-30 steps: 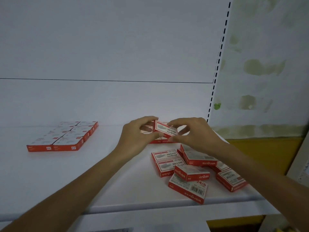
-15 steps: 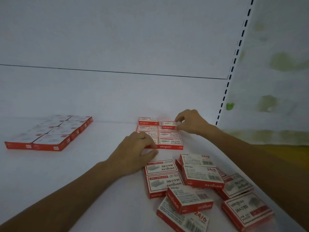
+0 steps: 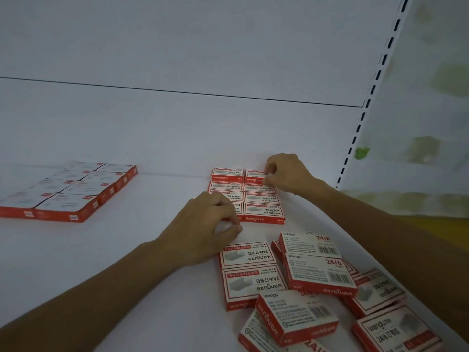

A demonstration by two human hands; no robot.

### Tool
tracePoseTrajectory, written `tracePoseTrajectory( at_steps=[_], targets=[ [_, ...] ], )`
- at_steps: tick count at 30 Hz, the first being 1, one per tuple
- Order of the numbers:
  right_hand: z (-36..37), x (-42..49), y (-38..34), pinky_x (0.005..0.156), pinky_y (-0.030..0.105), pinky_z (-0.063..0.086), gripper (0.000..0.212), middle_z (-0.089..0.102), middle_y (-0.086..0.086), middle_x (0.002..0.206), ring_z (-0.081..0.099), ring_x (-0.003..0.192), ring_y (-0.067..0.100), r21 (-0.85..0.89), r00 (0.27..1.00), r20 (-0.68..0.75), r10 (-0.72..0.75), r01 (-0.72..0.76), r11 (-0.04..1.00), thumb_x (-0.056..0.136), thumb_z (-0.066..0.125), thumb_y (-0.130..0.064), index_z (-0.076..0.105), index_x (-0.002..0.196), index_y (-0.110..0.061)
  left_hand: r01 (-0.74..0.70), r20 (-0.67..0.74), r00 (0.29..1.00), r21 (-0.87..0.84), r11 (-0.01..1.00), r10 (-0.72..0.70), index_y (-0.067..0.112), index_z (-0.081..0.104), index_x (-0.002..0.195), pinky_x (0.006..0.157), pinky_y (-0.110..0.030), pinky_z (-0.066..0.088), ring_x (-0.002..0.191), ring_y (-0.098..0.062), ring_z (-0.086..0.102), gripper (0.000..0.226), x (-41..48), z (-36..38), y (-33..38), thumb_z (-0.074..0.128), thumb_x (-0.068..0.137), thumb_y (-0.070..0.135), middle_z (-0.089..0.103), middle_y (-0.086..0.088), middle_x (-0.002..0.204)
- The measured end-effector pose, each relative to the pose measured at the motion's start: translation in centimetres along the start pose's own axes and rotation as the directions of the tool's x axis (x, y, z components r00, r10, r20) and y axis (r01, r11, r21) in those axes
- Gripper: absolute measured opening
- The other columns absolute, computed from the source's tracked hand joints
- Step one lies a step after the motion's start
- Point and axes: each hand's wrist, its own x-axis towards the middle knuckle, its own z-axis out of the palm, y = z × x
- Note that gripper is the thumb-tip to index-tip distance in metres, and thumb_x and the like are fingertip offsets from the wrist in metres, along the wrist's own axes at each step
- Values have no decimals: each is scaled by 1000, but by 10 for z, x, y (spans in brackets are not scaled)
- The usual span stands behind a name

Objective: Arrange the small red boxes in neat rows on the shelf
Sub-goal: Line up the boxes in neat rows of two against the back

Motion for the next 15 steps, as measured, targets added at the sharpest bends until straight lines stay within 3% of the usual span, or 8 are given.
tracePoseTrajectory(
  at_steps=[9,15],
  targets=[
    [7,-6,-2,73,26,41,14,62,6,106,55,90,18,-53,996,-58,-70,67,996,85,61,-19,61,97,-11,6,-9,1000,-4,1000,-6,22,65,100,92,-26,36,104,-6,44,23,-1,1,2,49,90,36,56,10,112],
    [-1,-21,-5,81,31,44,33,58,4,121,56,103,20,-103,998,19,-54,55,993,89,54,-32,58,117,-16,12,-7,1000,-31,999,-12,22,65,101,89,-20,32,101,-3,41,27,-3,-1,5,46,91,38,56,10,112]
  ],
)
